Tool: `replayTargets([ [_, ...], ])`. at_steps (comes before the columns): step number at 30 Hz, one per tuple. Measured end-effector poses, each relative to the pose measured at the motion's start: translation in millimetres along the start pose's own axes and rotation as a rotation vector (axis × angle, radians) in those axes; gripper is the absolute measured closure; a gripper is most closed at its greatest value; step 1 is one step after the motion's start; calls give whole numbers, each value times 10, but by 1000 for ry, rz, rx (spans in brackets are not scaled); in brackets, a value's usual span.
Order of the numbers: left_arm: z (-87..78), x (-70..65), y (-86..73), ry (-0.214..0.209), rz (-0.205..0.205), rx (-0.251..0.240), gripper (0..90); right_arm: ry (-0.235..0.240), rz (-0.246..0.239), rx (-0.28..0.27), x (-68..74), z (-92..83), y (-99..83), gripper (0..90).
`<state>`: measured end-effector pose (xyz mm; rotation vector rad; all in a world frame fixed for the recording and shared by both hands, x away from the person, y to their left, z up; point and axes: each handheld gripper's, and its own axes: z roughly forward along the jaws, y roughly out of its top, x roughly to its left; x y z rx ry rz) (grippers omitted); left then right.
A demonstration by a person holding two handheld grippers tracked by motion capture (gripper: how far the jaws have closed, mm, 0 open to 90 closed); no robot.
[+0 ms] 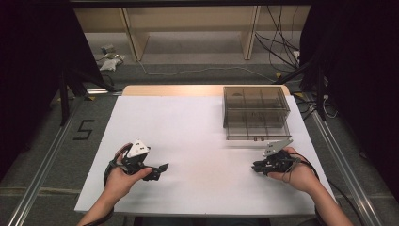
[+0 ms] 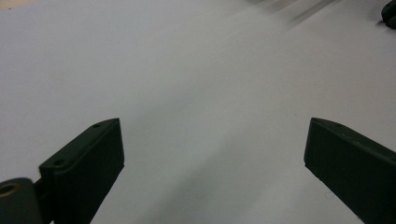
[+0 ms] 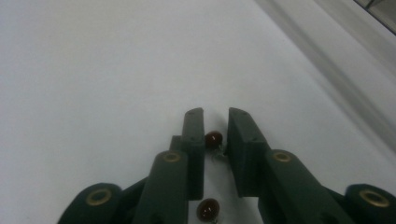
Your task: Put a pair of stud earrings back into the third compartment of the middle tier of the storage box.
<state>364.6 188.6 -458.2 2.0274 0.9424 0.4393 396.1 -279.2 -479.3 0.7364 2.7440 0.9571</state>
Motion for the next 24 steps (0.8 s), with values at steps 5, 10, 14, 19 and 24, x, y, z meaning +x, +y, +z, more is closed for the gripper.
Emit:
replayTargets([
  [5,-2,7,0,-1,-2,0,50,-19,-9,10,17,2,16,796],
  [10,-1,6,0,-2,0,-1,51,-34,7,13,39,-3,28,799],
  [14,2,5,0,-1,0,0,51,-38,18,11,41,-5,35,800],
  [19,-1,6,1,-1,0,-1,51,-39,26,-19,53,-32,46,801],
  [24,-2,8,1,0,0,-1,51,-49,23,-47,64,-68,58,801],
])
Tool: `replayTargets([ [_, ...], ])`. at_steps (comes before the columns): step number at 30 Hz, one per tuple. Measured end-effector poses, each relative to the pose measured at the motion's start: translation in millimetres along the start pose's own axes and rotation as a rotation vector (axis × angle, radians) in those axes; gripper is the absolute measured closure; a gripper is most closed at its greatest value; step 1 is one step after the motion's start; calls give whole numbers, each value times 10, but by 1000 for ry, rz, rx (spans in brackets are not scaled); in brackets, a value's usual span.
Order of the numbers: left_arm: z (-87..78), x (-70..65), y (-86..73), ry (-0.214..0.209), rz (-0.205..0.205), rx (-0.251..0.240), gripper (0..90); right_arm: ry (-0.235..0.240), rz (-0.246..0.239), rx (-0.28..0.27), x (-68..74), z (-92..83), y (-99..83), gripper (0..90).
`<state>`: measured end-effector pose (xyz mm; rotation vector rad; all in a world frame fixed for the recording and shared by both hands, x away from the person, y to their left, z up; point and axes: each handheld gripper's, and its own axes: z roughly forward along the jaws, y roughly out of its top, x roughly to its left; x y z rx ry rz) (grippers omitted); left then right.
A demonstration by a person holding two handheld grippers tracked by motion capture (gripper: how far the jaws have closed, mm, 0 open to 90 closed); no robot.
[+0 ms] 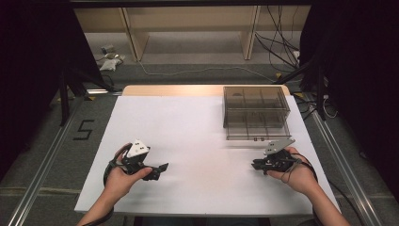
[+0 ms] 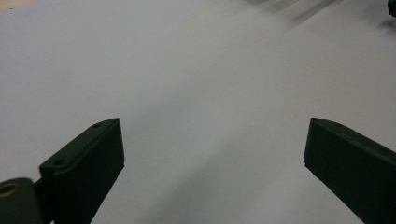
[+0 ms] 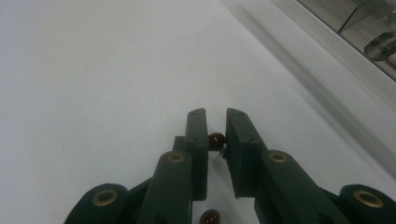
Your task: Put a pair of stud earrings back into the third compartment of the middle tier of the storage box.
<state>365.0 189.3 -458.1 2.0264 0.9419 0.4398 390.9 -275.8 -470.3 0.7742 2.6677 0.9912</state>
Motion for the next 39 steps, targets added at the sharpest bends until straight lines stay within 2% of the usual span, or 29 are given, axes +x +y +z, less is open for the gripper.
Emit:
replayTargets([
  [26,2,-7,-2,3,2,-1,51,-39,29,-73,13,-118,34,801],
  [32,0,-6,-1,4,-1,-1,52,-25,37,-85,12,-137,36,801],
  [39,-4,-3,-1,5,0,-2,51,-32,47,-101,9,-156,45,801],
])
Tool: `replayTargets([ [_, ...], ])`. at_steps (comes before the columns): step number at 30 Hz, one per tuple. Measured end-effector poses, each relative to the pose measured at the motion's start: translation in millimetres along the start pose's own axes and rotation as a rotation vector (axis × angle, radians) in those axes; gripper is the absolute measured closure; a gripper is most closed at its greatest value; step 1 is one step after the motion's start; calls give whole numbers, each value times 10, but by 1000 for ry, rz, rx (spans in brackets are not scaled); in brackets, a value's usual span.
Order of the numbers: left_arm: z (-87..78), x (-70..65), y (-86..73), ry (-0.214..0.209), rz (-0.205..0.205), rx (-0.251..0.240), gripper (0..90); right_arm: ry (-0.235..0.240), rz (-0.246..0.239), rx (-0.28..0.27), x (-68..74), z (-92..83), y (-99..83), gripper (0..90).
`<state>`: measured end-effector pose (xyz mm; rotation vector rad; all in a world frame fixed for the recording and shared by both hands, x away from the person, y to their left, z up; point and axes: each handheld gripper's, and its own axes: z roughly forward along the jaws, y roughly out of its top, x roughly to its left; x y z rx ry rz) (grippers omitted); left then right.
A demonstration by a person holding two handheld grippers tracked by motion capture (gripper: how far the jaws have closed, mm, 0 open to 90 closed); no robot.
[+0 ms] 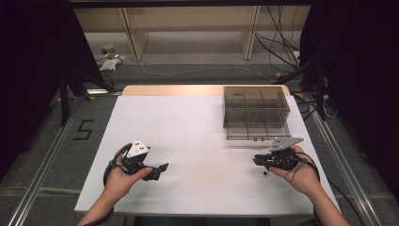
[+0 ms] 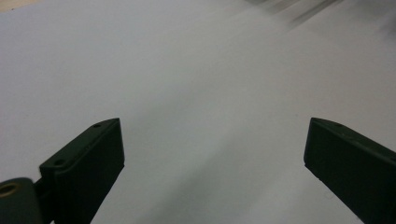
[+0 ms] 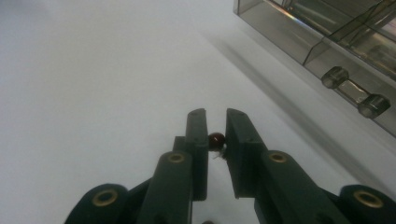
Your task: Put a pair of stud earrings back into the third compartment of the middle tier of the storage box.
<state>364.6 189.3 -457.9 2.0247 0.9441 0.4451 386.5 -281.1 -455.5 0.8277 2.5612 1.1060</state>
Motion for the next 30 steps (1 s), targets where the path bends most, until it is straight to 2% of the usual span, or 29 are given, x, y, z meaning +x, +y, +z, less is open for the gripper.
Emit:
replayTargets([
  [21,-4,12,3,3,2,-1,52,-36,54,-73,-35,-86,18,801],
  [30,0,11,5,1,6,1,52,-51,59,-87,-40,-109,23,801],
])
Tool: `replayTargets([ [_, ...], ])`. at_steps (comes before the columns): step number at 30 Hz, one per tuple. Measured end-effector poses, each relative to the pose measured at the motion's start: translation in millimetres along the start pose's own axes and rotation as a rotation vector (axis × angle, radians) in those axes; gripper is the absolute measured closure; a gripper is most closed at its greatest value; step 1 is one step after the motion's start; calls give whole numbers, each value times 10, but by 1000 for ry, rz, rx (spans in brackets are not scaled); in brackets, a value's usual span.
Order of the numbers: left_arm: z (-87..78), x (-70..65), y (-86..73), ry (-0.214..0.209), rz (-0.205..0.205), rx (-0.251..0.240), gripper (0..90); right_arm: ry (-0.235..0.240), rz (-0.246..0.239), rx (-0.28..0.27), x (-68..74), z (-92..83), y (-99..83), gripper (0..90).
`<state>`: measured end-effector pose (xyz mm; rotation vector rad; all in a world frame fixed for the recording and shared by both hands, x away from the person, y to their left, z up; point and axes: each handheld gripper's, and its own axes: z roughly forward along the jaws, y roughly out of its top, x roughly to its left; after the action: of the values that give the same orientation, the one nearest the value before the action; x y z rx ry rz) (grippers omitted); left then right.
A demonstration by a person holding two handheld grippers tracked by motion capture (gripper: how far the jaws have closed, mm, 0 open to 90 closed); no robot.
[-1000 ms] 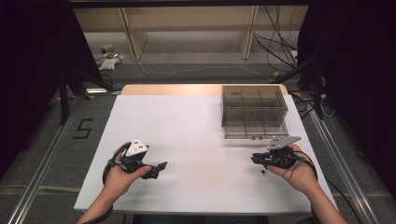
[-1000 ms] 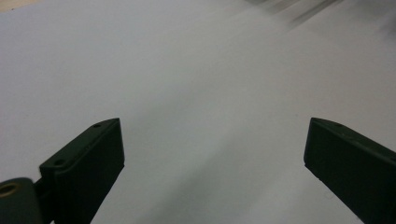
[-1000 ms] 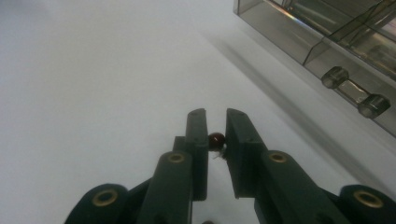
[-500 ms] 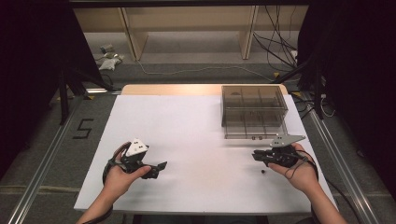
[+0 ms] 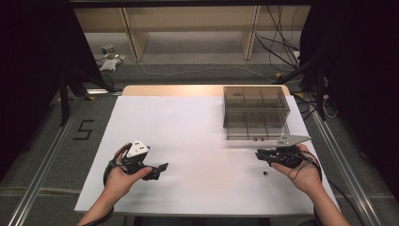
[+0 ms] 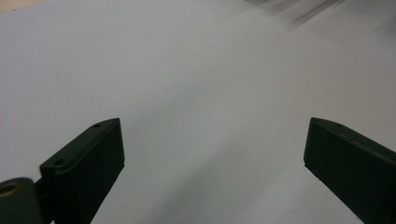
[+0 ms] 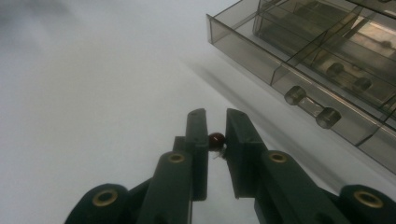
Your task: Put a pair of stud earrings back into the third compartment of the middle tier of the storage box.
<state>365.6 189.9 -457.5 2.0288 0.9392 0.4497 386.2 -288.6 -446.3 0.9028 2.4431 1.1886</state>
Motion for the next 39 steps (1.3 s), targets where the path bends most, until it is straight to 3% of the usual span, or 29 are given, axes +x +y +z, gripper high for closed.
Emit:
replayTargets([
  [39,11,-3,3,-2,-3,3,53,-64,35,-46,-47,-73,15,801],
])
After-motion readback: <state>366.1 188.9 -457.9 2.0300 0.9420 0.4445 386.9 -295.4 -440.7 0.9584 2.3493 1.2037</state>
